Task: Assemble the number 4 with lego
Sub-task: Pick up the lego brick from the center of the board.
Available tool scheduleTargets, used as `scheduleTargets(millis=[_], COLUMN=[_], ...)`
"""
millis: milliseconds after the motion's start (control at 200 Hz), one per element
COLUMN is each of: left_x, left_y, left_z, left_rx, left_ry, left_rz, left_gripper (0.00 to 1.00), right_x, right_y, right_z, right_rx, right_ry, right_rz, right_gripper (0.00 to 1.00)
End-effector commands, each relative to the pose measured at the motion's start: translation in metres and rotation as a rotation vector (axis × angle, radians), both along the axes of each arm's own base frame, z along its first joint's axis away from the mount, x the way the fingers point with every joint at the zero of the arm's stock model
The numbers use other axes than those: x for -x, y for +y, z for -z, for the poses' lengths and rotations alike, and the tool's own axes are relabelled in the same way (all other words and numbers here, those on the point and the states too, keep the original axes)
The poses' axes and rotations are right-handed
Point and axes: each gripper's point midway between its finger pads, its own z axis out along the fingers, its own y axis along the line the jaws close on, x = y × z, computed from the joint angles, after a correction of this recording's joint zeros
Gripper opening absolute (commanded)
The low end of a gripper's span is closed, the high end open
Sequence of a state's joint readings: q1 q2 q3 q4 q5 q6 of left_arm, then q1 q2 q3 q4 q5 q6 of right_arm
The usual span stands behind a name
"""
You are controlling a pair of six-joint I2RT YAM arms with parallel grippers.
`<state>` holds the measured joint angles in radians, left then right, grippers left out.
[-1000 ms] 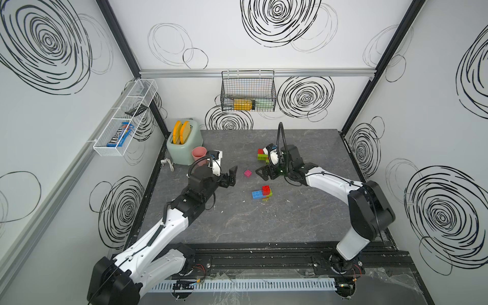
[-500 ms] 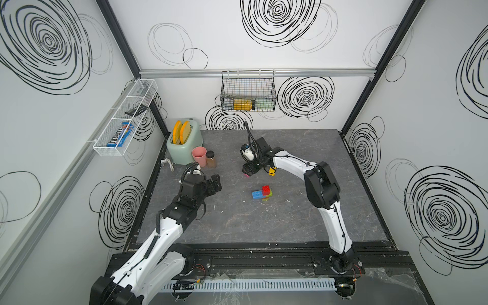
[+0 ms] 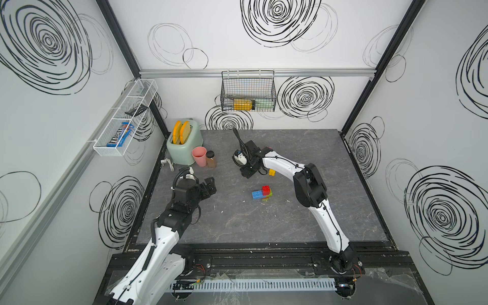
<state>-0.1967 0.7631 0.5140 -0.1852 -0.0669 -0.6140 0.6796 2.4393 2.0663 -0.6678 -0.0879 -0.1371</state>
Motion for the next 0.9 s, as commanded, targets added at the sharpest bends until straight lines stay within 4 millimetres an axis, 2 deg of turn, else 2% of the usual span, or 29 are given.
scheduleTargets(millis=[0,265,370,575,686,786,896], left_x=[-0.003,-0.004,-0.004,-0.005,-0.006,-0.006,-0.006], left_y=[-0.001,-0.001,-0.002,0.0,-0.01,-0.012,-0.02], left_z=[-0.002,0.002,0.002,0.007,0.015,0.024,0.022], left_rx=[0.032,0.035,0.037,0.055,0.122,0.2,0.233], left_ry=[-0.012,0.001,0.001,0.026,0.047,0.053,0.023], left_rz=[0.002,0.008,0.01,0.003,0.084,0.107,0.161], left_gripper=[0.96,0.96,0.96,0.96,0.96,0.96,0.96], right_x=[0.006,0.005,0.005,0.005,0.009,0.014,0.014], right_y=[-0.003,-0.002,0.001,0.006,0.005,-0.001,-0.014], right_z=[0.0,-0.005,-0.016,-0.057,-0.082,-0.104,-0.127], right_rx=[0.026,0.016,-0.008,-0.102,-0.167,-0.23,-0.311], right_ry=[0.018,0.012,0.0,-0.055,-0.082,-0.106,-0.127], right_rz=[-0.009,-0.003,-0.005,0.01,0.036,0.089,0.205], right_gripper=[0.52,0.4,0.34,0.18,0.0,0.0,0.0])
